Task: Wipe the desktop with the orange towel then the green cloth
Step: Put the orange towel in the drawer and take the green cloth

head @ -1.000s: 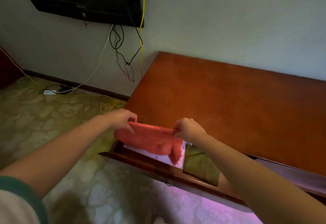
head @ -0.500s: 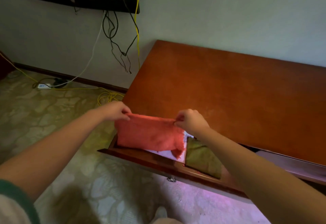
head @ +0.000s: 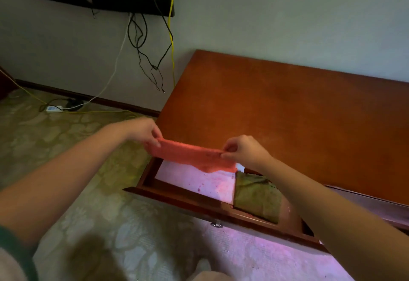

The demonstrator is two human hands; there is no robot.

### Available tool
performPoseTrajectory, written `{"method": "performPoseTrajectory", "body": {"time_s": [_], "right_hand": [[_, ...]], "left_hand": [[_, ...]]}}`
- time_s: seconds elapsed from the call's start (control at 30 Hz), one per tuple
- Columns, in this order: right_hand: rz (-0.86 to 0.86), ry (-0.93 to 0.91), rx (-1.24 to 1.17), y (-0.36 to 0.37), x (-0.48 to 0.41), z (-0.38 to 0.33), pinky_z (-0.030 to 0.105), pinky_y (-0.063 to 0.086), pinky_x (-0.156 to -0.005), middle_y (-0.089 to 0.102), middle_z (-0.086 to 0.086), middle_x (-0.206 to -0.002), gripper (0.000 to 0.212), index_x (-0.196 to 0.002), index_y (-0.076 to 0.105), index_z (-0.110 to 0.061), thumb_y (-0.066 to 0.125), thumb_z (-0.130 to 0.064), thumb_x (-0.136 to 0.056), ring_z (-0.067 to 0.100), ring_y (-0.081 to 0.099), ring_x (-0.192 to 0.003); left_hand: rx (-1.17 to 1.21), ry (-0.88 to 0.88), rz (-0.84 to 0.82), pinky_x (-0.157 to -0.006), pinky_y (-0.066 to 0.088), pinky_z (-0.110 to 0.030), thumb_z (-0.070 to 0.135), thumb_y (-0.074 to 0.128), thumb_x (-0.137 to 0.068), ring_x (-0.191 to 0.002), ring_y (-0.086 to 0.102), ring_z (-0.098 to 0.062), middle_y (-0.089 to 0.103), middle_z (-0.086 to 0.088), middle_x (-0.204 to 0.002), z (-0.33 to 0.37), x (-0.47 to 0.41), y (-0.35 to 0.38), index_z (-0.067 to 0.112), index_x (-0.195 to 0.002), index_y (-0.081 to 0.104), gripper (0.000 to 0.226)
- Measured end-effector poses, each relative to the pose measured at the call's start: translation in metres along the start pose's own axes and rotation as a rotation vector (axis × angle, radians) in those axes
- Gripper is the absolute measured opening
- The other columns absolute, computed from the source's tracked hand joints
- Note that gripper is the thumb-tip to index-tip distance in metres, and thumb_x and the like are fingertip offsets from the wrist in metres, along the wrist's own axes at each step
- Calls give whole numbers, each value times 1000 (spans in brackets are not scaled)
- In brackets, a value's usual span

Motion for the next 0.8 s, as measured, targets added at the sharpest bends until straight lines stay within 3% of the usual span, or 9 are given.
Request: {"method": "performPoseTrajectory", "body": {"time_s": [0.07,0.13,0.2,0.3,0.43,0.57,0.67,0.73,0.8], "right_hand": [[-94,12,17,28,2,9,25,46,-73,71,3,-100,16,-100,72,-16,66,-22,-86,18,62,-86],[-153,41,31,56,3,22,26,45,-76,71,3,-104,19,-103,72,-17,64,-19,-86,20,63,-95],[-180,69,13,81,3,34,26,44,-78,71,1,-105,18,-103,71,-18,63,-18,-86,20,63,-98],[-141,121,-32,102,-4,50,28,44,-70,70,1,-100,9,-97,59,-23,62,-20,-88,23,64,-93],[-100,165,73,117,-23,66,30,41,-66,66,6,-105,25,-105,54,-22,44,-6,-90,30,61,-98],[-101,249,110,130,-43,87,32,46,-80,60,4,-123,42,-117,60,-21,40,1,-89,27,58,-111],[-91,315,60,133,-44,106,33,49,-85,59,6,-122,40,-117,63,-24,43,-4,-89,27,59,-110],[-83,375,66,130,-36,124,34,48,-82,59,9,-121,39,-122,60,-22,44,-7,-90,29,59,-109],[-79,426,47,127,-23,144,35,47,-84,57,12,-122,37,-125,56,-18,47,-8,-90,30,56,-111]], "left_hand": [[-35,-8,-97,-55,43,-6,9,71,-81,-62,59,-2,69,2,-84,-6,-5,31,11,-102,73,21],[-102,-11,-171,-57,37,-5,10,69,-82,-73,57,-6,68,-2,-94,-13,-11,61,11,-107,71,25],[-127,-17,-210,-63,36,-10,11,66,-84,-85,54,-8,68,-4,-105,-23,-19,86,10,-110,69,26],[-87,-31,-206,-76,41,-23,7,60,-87,-94,59,-21,67,-11,-110,-35,-36,109,4,-108,67,22],[-72,-71,-88,-85,43,-30,9,50,-92,-107,58,-28,63,-12,-118,-45,-65,125,8,-119,57,28],[-79,-66,14,-99,40,-33,3,47,-87,-120,50,-29,51,-15,-133,-45,-93,140,10,-131,47,45],[-335,-84,78,-108,32,-42,7,47,-86,-132,28,-31,30,-11,-145,-27,-98,153,14,-147,24,65],[-390,-7,233,-104,34,-42,7,45,-87,-128,32,-34,39,-13,-138,9,-95,147,14,-144,32,59],[-266,82,295,-97,39,-40,3,44,-86,-119,43,-33,51,-14,-127,46,-100,150,12,-135,47,50]]}}
Point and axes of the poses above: each hand's wrist, its own x-axis away from the middle knuckle, its own y-axis out of the palm, z = x × y, the point moved 9 cm from there along -x, towards the middle knuckle
